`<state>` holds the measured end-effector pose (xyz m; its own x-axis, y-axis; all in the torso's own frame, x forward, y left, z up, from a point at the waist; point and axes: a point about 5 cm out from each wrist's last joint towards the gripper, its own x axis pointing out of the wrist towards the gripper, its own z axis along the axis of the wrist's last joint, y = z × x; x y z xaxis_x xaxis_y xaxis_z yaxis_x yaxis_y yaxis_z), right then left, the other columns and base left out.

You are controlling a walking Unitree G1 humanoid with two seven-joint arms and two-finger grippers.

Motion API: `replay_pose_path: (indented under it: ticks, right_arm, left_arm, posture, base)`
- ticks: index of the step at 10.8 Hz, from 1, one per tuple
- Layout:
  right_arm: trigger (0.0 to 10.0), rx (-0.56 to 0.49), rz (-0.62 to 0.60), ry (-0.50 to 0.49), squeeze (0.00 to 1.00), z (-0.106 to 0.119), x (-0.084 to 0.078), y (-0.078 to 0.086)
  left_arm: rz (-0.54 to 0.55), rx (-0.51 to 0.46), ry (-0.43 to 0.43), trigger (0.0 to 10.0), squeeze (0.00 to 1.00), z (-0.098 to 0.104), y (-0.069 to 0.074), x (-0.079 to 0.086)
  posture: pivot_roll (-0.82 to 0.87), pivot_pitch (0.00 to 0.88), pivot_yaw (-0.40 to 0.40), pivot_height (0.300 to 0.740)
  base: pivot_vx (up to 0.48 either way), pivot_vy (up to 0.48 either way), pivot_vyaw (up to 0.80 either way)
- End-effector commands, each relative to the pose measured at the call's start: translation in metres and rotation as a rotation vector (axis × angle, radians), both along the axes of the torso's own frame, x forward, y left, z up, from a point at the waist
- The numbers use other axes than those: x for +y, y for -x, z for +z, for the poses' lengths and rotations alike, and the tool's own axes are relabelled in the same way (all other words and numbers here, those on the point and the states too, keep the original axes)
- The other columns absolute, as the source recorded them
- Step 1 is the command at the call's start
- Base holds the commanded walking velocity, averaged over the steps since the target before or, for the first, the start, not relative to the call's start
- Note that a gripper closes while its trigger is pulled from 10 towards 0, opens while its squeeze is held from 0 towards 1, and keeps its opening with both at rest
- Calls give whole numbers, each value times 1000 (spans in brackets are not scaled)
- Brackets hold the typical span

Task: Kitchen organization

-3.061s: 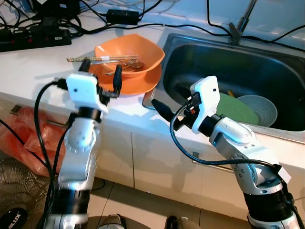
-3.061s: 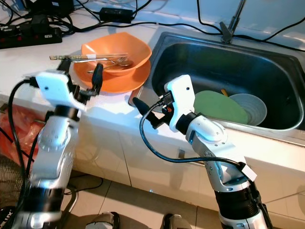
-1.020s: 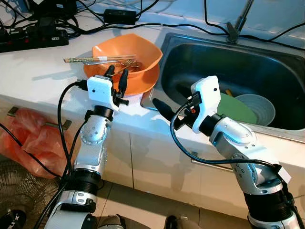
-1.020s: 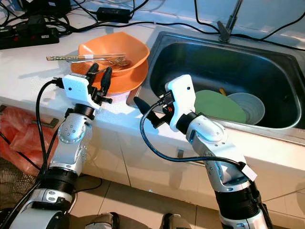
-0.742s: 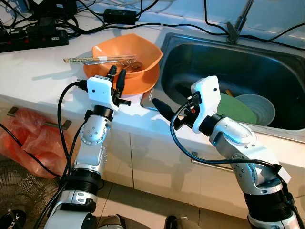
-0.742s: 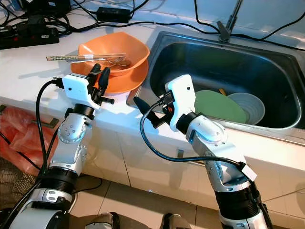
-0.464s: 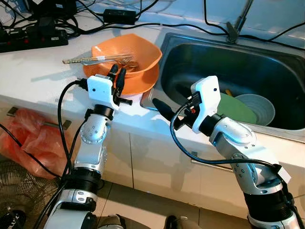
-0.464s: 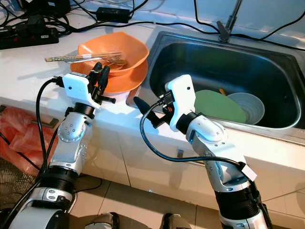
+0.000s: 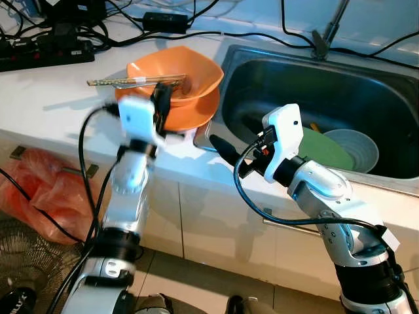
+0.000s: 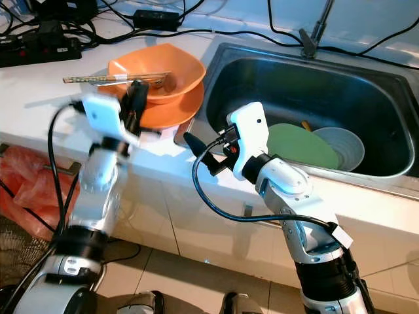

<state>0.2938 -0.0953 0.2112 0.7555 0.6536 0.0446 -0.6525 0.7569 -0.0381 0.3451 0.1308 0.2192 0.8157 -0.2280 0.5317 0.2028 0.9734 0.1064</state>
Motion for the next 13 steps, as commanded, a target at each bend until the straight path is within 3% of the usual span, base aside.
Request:
replay_pose_path:
  ticks: [1, 4, 6, 7, 9, 11, 13]
  right_arm:
    - [10000, -19, -20, 2, 0, 3, -4, -2]
    - [10000, -19, -28, 1, 0, 3, -5, -3]
    - [10000, -18, -45, -14, 0, 4, -6, -5]
    - [10000, -18, -52, -24, 0, 5, -7, -6]
    - [10000, -23, -65, -28, 0, 6, -8, -8]
    - [10000, -26, -81, -44, 0, 7, -9, -9]
    - [10000, -44, -195, -215, 0, 23, -20, -19]
  left_arm:
    - [-34, -68, 4, 0, 0, 20, 3, -7]
    - [-76, -122, 75, 0, 0, 45, 7, -11]
    - [-191, -99, 274, 0, 0, 65, 10, -12]
    - [-322, -40, 482, 0, 0, 71, 9, -14]
    - [-403, 39, 692, 0, 0, 64, 6, -9]
    - [-486, 96, 795, 0, 0, 59, 6, -10]
    - [-541, 235, 950, 0, 0, 30, 5, -12]
  posture:
    - [-7, 133, -34, 740]
    - [-6, 130, -34, 740]
    - [-3, 126, -34, 740]
    - [-2, 123, -33, 740]
    - [-7, 122, -29, 740]
    - [-5, 121, -29, 740]
    - [-1, 120, -26, 740]
  base:
    - [0, 0, 0]
    - [0, 0, 0]
    - [0, 0, 0]
    - [0, 0, 0]
    - [0, 0, 0]
    - [0, 0, 0]
    - [0, 0, 0]
